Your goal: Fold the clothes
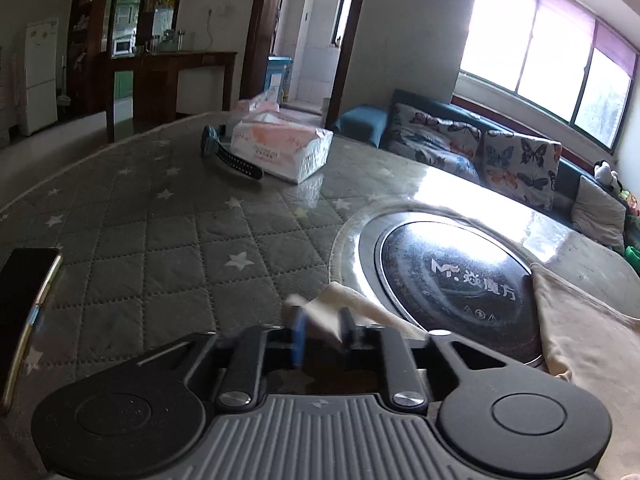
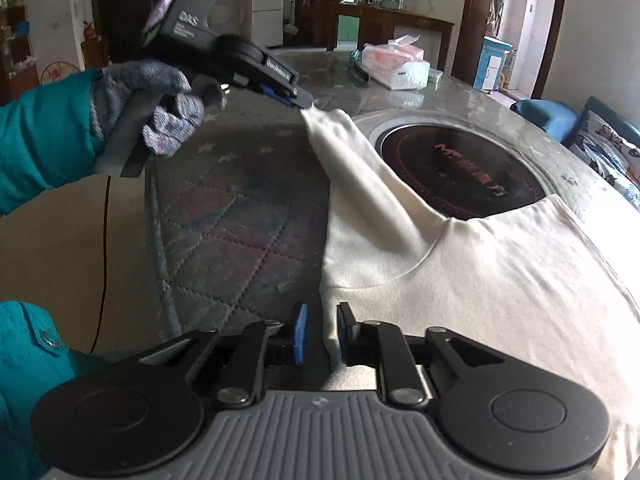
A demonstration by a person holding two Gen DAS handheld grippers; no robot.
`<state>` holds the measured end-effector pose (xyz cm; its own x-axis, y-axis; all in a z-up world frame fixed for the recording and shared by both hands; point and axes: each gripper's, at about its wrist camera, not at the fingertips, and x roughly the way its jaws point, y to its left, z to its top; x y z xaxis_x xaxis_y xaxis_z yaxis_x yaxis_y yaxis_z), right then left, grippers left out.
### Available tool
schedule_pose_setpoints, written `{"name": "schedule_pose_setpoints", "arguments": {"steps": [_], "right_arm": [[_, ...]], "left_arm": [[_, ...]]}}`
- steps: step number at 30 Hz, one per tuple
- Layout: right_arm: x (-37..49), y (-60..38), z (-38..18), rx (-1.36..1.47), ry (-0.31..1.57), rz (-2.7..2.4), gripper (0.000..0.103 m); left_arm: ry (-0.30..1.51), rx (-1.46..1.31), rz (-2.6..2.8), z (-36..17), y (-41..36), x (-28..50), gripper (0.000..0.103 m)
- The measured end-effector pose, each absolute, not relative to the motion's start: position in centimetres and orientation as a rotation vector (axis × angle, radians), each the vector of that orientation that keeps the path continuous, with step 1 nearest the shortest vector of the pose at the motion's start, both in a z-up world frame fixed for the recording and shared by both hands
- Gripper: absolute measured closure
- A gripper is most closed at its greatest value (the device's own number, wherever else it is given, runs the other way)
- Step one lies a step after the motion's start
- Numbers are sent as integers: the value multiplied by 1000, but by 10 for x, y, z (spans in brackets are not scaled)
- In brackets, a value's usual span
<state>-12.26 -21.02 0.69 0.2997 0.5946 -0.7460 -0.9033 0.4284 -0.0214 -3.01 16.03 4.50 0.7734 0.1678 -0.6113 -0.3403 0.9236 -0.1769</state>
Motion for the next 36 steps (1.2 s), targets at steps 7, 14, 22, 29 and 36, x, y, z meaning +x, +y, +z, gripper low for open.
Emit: {"name": "schedule_pose_setpoints", "arguments": {"steps": [7, 14, 22, 29, 36], "right_arm": [[-118, -219, 15, -467, 736, 1004, 74], [-114, -224, 8, -475, 777, 990, 74], [-120, -229, 4, -472, 793, 1009, 73], [-120, -250, 18, -399, 762, 962, 73], [-92, -306, 25, -310, 753, 714, 72]], "left_arm": [[698, -299, 275, 28, 169, -7, 59], [676, -118, 205, 22, 153, 13, 91], [621, 79, 256, 25, 128, 37, 92], [637, 19, 304, 34, 120, 29, 74], [593, -58, -14, 62, 59, 10, 82]]}}
